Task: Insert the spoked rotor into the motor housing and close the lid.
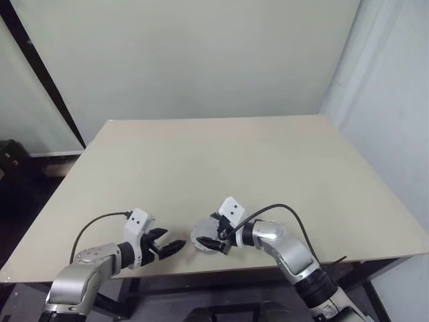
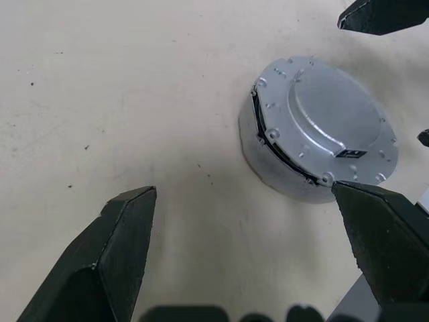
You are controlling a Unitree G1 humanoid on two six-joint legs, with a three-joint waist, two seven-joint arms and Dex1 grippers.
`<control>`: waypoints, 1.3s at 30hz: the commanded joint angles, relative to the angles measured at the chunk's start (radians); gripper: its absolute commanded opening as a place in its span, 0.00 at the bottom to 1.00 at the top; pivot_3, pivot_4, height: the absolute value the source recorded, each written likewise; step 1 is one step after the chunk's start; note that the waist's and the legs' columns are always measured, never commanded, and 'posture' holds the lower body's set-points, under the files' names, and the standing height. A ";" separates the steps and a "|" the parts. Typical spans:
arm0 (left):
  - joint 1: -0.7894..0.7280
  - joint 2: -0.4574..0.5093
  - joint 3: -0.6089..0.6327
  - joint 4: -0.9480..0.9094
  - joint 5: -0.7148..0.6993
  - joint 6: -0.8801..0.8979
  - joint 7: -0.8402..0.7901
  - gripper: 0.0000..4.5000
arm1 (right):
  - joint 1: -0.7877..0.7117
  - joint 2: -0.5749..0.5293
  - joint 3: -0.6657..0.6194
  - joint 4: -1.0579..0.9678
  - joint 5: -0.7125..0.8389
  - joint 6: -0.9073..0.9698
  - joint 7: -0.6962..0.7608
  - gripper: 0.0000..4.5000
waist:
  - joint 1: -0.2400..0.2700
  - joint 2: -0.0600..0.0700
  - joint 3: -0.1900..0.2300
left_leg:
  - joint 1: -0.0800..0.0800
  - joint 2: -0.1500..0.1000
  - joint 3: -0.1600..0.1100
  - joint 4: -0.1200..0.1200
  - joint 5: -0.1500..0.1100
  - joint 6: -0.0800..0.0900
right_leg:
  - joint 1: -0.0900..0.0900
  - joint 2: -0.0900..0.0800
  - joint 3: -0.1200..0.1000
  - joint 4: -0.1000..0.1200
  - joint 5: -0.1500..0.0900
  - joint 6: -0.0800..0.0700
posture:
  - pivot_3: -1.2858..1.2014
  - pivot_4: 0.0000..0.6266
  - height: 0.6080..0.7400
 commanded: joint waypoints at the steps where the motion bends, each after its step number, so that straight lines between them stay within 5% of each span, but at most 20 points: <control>1: -0.017 0.013 0.018 -0.040 -0.011 -0.003 -0.006 1.00 | -0.002 0.002 -0.006 -0.004 0.005 -0.008 -0.013 0.99 | 0.000 0.000 0.000 | 0.000 0.000 0.000 0.000 0.000 0.000 | 0.000 0.000 0.000 0.000 0.000 0.000 | 0.52 0.00 1.00; 4: -0.025 0.008 0.020 -0.056 -0.027 0.024 -0.002 1.00 | -0.002 0.000 0.001 0.007 0.000 -0.005 -0.015 0.99 | 0.000 0.000 0.000 | 0.000 0.000 0.000 0.000 0.000 0.000 | 0.000 0.000 0.000 0.000 0.000 0.000 | 0.52 0.00 1.00; 7: -0.035 0.007 0.027 -0.065 -0.040 0.056 0.006 0.87 | -0.001 0.001 0.002 0.016 0.003 -0.002 -0.015 1.00 | 0.000 0.000 0.000 | 0.000 0.000 0.000 0.000 0.000 0.000 | 0.000 0.000 0.000 0.000 0.000 0.000 | 0.52 0.00 1.00; 18: -0.053 0.020 0.025 -0.061 -0.048 0.085 0.002 0.00 | -0.006 0.011 0.002 0.091 -0.006 -0.051 -0.040 1.00 | 0.000 0.000 0.000 | 0.000 0.000 0.000 0.000 0.000 0.000 | 0.000 0.000 0.000 0.000 0.000 0.000 | 0.52 0.00 1.00; 28: -0.054 0.035 0.025 -0.047 -0.040 0.075 0.000 0.00 | -0.031 0.026 0.020 0.161 -0.036 -0.098 -0.047 1.00 | 0.000 0.000 0.000 | 0.000 0.000 0.000 0.000 0.000 0.000 | 0.000 0.000 0.000 0.000 0.000 0.000 | 0.52 0.00 1.00; 33: -0.068 0.035 0.016 -0.040 -0.030 0.068 0.003 0.00 | -0.035 0.029 0.031 0.161 -0.059 -0.092 -0.054 0.72 | 0.000 0.000 0.000 | 0.000 0.000 0.000 0.000 0.000 0.000 | 0.001 0.000 0.000 0.000 0.000 0.000 | 0.52 0.00 1.00; 39: -0.081 0.030 0.007 -0.036 -0.025 0.067 0.006 0.00 | -0.029 0.041 0.035 0.142 -0.077 -0.057 -0.078 0.71 | 0.000 0.000 0.000 | 0.001 0.000 0.000 0.000 0.000 0.000 | 0.001 0.000 0.000 0.000 0.000 0.000 | 0.52 0.00 1.00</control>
